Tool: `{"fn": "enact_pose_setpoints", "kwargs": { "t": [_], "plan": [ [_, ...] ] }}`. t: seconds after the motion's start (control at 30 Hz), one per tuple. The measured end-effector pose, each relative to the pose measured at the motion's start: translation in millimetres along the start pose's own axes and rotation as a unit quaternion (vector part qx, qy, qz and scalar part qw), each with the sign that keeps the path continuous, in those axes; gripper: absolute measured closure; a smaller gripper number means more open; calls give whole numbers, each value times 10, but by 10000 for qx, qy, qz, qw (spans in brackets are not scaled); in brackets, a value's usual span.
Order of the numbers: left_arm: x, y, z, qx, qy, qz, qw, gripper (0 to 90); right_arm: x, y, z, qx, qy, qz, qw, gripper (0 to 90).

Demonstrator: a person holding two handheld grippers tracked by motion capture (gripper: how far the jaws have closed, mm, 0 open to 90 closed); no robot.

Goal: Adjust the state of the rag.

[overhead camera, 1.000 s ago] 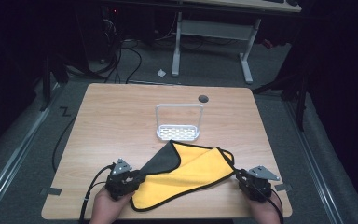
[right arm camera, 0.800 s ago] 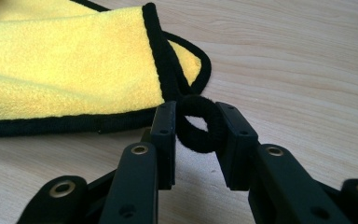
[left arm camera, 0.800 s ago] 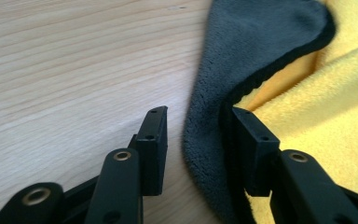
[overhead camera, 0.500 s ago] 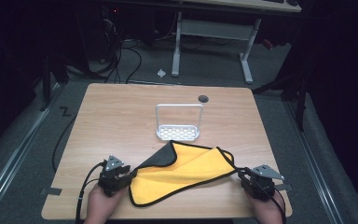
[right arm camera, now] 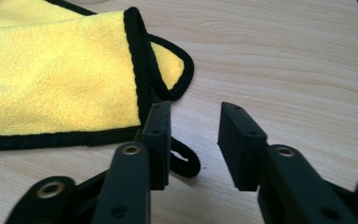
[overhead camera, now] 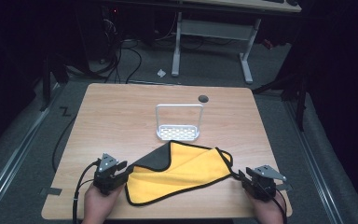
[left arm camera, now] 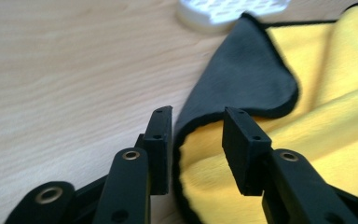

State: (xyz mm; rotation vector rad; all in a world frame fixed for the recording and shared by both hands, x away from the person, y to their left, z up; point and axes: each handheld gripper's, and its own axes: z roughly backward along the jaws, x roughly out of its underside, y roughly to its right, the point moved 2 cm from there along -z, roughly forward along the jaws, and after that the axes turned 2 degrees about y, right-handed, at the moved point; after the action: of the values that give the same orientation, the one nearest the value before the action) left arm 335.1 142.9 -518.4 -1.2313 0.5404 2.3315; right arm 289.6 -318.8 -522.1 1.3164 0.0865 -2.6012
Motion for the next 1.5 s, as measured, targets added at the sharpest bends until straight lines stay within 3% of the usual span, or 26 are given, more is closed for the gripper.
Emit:
{"fn": "enact_pose_setpoints", "kwargs": {
  "t": [0.03,0.07,0.1,0.13,0.2,0.23,0.27,0.3,0.37,0.43,0.47,0.5,0.6,0.77,0.83,0.87,0.97,1.07,1.13,1.17,1.23,1.3,1.37,1.5],
  "plan": [
    [-17,36,14,59,69,-39,10000,659,-11,-17,-19,-100,-31,6,9999,748],
    [-58,140,4,290,46,-134,9995,673,-23,-31,-32,-156,-21,51,9999,792],
    [-58,140,4,290,46,-134,9995,694,-23,-31,-32,-156,-21,51,9999,792],
    [-64,202,-19,480,-8,-139,9987,694,-46,-48,-53,-201,-12,122,9997,830],
    [-39,351,-86,841,-218,-182,9961,714,-169,-106,-163,-317,-44,262,9991,884],
    [20,536,-154,1146,-445,-283,9920,709,-218,-109,-221,-337,-45,317,9989,885],
    [20,536,-154,1146,-445,-283,9920,698,-218,-109,-221,-337,-45,317,9989,885],
    [53,627,-188,1202,-553,-388,9904,690,-303,-87,-373,-248,-146,434,9986,888],
    [126,753,-256,1267,-785,-600,9870,688,-330,-63,-462,-240,-254,401,9986,888],
    [178,771,-297,1243,-924,-638,9859,697,-343,-4,-708,-290,-594,410,9970,894],
    [214,757,-310,1252,-1017,-611,9850,697,-343,-4,-708,-290,-594,410,9970,894],
    [266,718,-294,1345,-928,-472,9854,705,-352,-6,-765,-318,-602,519,9963,900],
    [272,689,-271,1335,-958,-385,9857,737,-404,44,-832,-250,-628,570,9961,900],
    [331,675,-189,1342,-943,-359,9858,741,-497,197,-956,-131,-670,464,9966,900],
    [353,661,-154,1387,-959,-247,9854,745,-533,257,-1030,97,-716,529,9960,900],
    [363,656,-135,1397,-969,-250,9851,745,-567,336,-1088,125,-689,383,9968,900],
    [388,649,-98,1469,-968,-196,9842,736,-594,357,-1112,169,-742,378,9964,900],
    [360,651,-99,1536,-980,-197,9831,695,-612,267,-994,85,-600,448,9972,868],
    [292,645,-81,1504,-807,-289,9849,673,-596,91,-730,-160,-277,601,9977,825],
    [234,625,-79,1459,-725,-306,9862,673,-596,91,-730,-160,-277,601,9977,825],
    [63,550,-107,1277,-545,-359,9897,657,-531,-43,-596,-327,-181,726,9967,785],
    [-64,486,-182,1195,-448,-316,9913,652,-451,-148,-521,-511,-162,772,9956,757],
    [-167,448,-349,1050,-541,-386,9922,619,-376,-245,-496,-616,-218,823,9945,706],
    [-174,485,-680,925,-1010,-645,9885,526,-256,-374,-535,-764,-414,862,9925,557]
  ]
}}
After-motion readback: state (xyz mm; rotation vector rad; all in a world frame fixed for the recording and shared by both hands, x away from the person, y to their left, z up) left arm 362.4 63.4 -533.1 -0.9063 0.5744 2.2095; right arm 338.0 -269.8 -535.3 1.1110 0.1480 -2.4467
